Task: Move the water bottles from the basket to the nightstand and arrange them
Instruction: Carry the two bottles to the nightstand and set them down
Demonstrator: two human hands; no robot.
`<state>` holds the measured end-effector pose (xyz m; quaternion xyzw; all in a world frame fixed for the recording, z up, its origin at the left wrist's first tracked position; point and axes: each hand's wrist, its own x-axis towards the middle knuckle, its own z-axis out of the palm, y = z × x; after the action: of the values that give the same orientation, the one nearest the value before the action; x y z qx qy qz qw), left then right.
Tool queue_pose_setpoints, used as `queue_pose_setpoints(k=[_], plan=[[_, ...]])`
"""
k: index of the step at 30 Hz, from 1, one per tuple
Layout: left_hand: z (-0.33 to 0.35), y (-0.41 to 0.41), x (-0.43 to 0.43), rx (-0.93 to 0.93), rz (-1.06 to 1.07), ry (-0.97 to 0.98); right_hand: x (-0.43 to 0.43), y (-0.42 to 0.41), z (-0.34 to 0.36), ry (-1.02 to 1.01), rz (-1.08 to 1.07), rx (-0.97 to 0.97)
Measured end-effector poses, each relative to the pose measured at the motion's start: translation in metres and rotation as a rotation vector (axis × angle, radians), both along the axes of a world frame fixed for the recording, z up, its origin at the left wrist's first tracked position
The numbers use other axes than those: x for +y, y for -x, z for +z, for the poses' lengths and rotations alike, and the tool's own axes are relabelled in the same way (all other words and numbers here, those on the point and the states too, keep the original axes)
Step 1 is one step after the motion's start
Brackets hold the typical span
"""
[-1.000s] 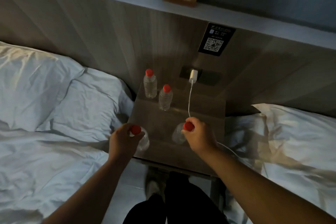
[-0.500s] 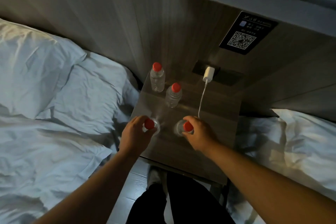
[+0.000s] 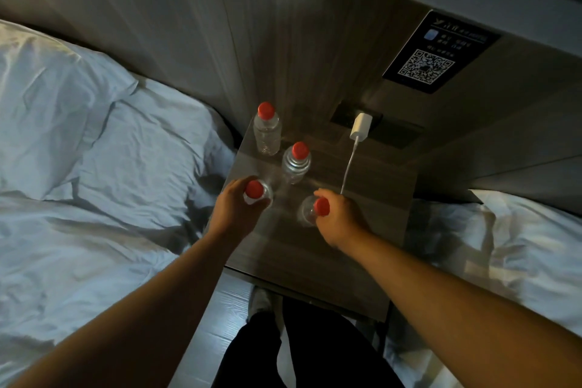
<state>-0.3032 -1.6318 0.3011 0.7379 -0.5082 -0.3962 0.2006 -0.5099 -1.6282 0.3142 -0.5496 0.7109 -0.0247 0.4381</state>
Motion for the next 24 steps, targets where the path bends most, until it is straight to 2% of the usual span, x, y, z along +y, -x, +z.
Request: queue_pose_setpoints(k=[7, 12, 20, 24], plan=[[-0.006, -0.003, -0.053, -0.045, 0.025, 0.051, -0.013, 0.004, -0.002, -0.051, 0.052, 0.051], [-0.005, -0.008, -0.059, -0.059, -0.009, 0.021, -0.014, 0.004, 0.002, -0.092, 0.056, 0.055], [0.019, -0.020, -0.047, -0.054, -0.041, -0.041, -0.011, 0.004, 0.029, 0.003, 0.020, -0.017], [0.049, -0.035, -0.022, -0.005, 0.023, -0.019, -0.003, 0.004, 0.055, 0.077, -0.073, -0.105]])
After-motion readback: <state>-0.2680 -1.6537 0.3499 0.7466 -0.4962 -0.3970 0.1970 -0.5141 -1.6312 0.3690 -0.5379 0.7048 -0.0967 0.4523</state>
